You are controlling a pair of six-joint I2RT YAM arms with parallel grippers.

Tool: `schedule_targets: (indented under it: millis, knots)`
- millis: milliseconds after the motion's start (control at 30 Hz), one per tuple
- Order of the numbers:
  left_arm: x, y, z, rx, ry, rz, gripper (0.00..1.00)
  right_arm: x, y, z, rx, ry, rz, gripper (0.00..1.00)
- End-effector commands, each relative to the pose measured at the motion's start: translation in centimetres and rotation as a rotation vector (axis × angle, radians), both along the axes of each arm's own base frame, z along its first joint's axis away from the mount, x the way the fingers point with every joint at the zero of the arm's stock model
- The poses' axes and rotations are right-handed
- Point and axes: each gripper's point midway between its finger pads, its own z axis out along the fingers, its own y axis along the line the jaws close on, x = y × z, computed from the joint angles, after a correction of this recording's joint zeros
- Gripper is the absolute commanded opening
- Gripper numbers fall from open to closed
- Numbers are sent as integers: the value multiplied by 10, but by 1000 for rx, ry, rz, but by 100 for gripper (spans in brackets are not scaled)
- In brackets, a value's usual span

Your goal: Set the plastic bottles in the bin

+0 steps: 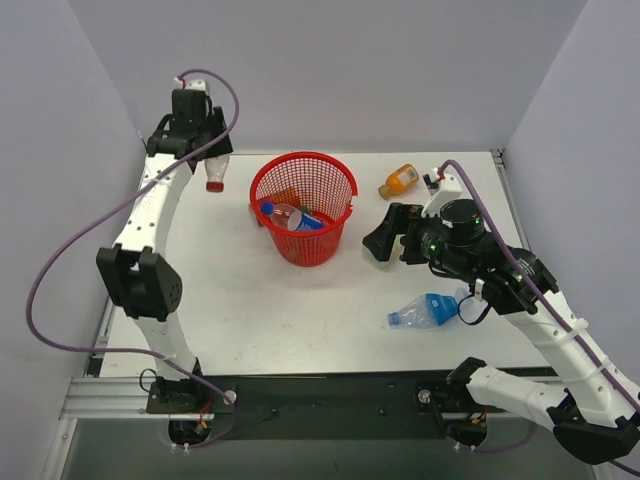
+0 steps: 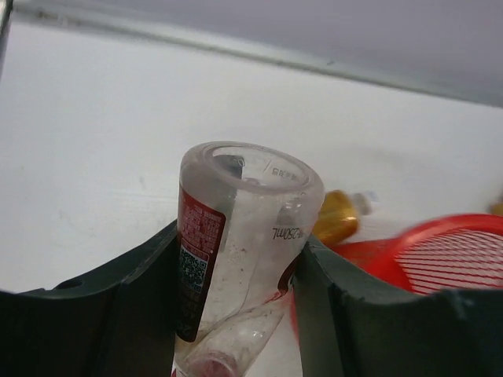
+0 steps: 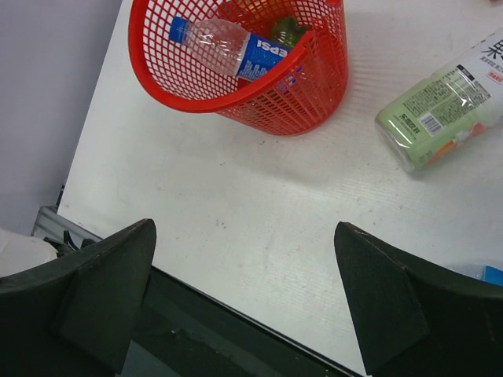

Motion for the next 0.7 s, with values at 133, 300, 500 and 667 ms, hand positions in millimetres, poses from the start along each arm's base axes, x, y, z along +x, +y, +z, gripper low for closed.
schedule_targets:
  millis: [133,300,500,667]
  knots:
    - [-56,-136,166,-141,-387,-264,21,7,-30,-18,-59,64,-186,89]
    - [-72,-190,149,-154,-388,-368,29,3,-49,-34,-88,106,-280,89]
    - [-73,-225,100,-188,-321,-475,59,-2,-82,-60,-120,181,-467,90]
    - [-76,-235,98,-182,-333,-529,82,-8,-106,-87,-129,247,-632,97]
